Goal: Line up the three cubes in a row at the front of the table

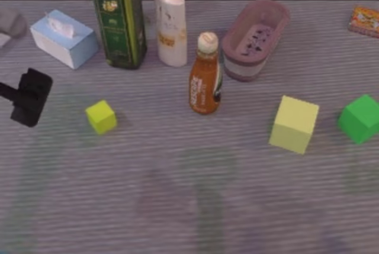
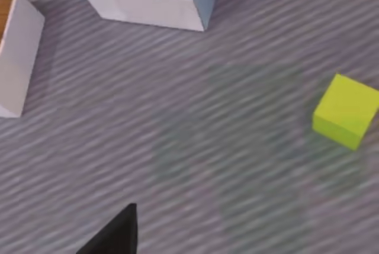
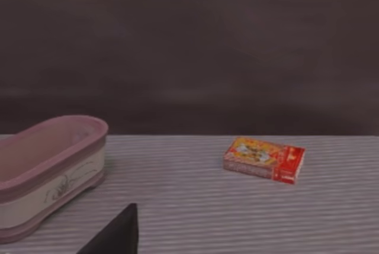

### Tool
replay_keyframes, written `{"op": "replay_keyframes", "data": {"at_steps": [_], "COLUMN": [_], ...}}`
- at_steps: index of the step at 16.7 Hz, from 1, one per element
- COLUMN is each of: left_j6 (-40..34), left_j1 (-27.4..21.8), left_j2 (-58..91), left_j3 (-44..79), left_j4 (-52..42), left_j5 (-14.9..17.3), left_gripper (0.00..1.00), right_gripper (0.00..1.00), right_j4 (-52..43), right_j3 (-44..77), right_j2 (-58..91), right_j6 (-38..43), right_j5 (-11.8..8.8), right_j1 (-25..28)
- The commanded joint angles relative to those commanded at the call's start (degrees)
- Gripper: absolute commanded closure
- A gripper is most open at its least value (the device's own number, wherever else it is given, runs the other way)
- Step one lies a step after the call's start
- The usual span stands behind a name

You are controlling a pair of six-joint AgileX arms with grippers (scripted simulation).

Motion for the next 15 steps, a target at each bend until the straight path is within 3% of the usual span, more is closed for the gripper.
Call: {"op": "replay_keyframes", "data": {"at_steps": [8,15], "left_j6": [13.7,18.8], "left_j1": [-5.4,-7.3], "left_j2": [46.6,64.0], "left_j3": [35.8,50.2], "left_j4": [-23.1,-31.2], "left_j5": [0.1,0.2], "left_gripper": [0.0,0.0], "right_gripper": [0.0,0.0], "right_j4": [0.0,0.0], "right_j3": [0.0,0.0], "right_j2": [0.0,0.0], "right_j6": [0.0,0.0], "right_j5": [0.0,0.0], "right_j1": [0.0,0.0]}}
